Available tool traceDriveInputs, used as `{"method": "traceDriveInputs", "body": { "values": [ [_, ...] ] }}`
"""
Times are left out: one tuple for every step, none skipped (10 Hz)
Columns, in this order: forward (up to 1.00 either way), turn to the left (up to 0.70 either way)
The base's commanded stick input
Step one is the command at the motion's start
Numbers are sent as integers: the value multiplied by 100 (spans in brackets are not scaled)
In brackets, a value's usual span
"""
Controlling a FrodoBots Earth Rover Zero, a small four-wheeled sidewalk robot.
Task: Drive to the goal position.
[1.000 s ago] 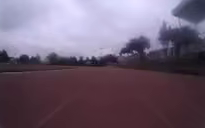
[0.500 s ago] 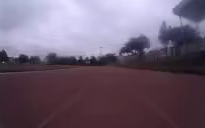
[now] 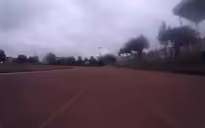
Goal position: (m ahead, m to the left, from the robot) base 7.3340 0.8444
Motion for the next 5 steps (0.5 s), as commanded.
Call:
{"method": "traceDriveInputs", "body": {
  "values": [
    [70, 0],
    [70, -7],
    [70, -14],
    [70, -14],
    [70, -14]
  ]
}}
